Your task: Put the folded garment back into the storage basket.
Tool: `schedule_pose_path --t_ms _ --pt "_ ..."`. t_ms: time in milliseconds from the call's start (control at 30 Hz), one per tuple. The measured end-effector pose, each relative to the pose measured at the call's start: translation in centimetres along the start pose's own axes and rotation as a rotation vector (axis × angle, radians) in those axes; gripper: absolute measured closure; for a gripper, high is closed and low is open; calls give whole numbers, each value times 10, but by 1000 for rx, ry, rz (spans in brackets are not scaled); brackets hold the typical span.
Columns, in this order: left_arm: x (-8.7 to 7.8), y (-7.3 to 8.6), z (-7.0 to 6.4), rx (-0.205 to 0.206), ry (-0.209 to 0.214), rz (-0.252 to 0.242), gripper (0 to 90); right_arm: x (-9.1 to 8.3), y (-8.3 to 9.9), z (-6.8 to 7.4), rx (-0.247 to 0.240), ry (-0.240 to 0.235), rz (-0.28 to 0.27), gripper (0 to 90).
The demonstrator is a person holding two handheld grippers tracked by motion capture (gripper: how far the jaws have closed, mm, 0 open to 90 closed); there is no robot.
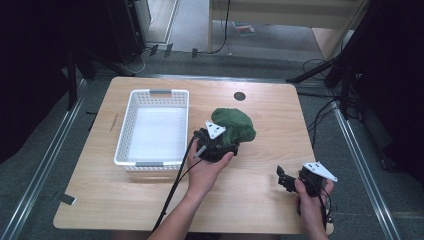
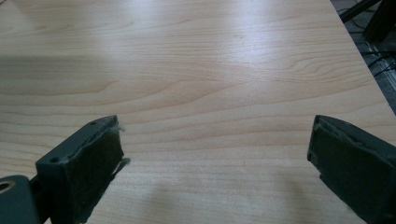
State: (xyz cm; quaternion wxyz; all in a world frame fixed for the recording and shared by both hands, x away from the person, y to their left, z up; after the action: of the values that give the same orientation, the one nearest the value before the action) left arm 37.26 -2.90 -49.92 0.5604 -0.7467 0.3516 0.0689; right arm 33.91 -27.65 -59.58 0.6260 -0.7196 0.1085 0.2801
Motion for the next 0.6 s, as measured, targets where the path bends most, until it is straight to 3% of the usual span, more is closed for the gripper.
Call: schedule_pose_path --t_ms 333,600 --pt "-23 -24 19 -33 -8 -60 344 0 0 0 4 -2 3 34" --pt "-42 -39 46 -49 -46 -94 344 0 0 0 7 -1 5 34"
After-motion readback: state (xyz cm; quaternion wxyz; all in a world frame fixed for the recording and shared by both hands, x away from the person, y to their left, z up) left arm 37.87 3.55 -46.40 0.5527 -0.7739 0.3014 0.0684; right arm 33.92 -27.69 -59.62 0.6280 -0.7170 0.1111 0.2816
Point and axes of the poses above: each handheld gripper's, and its own axes: x roughly forward along the jaws, y roughly out of its underside, z roughly to its left, the point moved 9 cm from there along x, roughly forward along the jaws, and after that the axes turned 12 degrees about -x, right-handed, at the moved point
